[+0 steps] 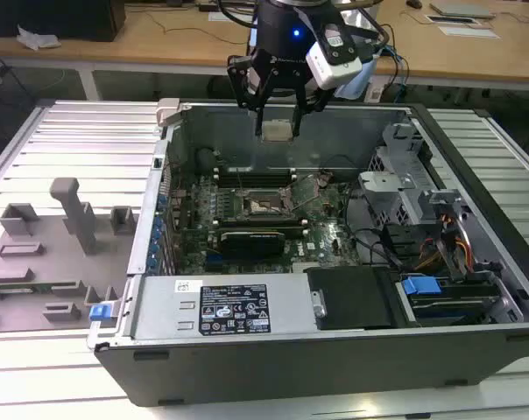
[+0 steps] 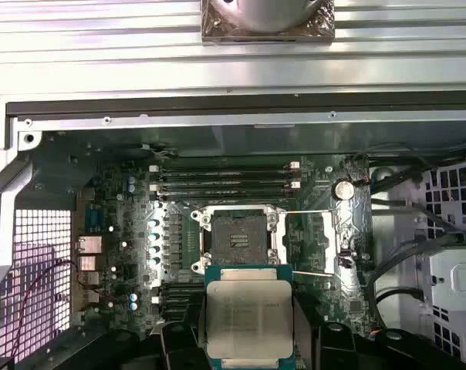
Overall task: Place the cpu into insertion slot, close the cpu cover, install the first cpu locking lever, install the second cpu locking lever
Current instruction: 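Place the cpu into insertion slot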
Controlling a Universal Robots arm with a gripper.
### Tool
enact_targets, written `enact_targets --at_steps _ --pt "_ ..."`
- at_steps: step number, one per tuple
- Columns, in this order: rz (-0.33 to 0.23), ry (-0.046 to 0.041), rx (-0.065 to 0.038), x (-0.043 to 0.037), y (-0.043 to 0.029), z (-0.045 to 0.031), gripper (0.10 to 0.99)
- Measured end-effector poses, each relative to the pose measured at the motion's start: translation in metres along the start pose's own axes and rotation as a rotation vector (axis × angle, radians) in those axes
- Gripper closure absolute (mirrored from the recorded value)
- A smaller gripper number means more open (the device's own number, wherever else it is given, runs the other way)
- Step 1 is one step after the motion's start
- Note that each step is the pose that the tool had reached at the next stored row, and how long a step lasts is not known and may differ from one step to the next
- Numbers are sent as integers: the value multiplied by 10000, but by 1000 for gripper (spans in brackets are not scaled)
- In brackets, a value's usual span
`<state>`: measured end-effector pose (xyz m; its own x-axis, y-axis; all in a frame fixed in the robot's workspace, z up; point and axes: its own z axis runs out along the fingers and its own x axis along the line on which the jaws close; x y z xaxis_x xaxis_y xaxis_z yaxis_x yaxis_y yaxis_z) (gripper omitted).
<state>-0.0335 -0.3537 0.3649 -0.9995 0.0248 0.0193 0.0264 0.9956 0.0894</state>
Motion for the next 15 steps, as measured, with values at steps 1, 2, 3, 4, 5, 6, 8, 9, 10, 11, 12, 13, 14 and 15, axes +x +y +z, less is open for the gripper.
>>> enact_targets --at_steps 1,2,3,4,5,6,8,9,10,11,12,13,14,15 --pt "0 0 0 0 0 0 545" --pt "0 0 0 0 0 0 545" --pt "0 0 0 0 0 0 545" --pt "0 0 1 0 0 0 545" --pt "0 0 2 0 -1 9 545" --pt "-1 1 3 -1 -4 41 545" --pt "0 0 1 1 -7 80 545" --pt "0 0 2 4 -8 105 545" --pt "-2 0 3 6 -7 123 545" --pt "-12 0 2 8 -6 148 545" --pt "-35 3 3 8 -4 185 545" --pt "-46 4 2 8 -4 217 545" --pt "-48 4 3 8 -3 235 545" --pt "-48 4 4 8 -2 261 545"
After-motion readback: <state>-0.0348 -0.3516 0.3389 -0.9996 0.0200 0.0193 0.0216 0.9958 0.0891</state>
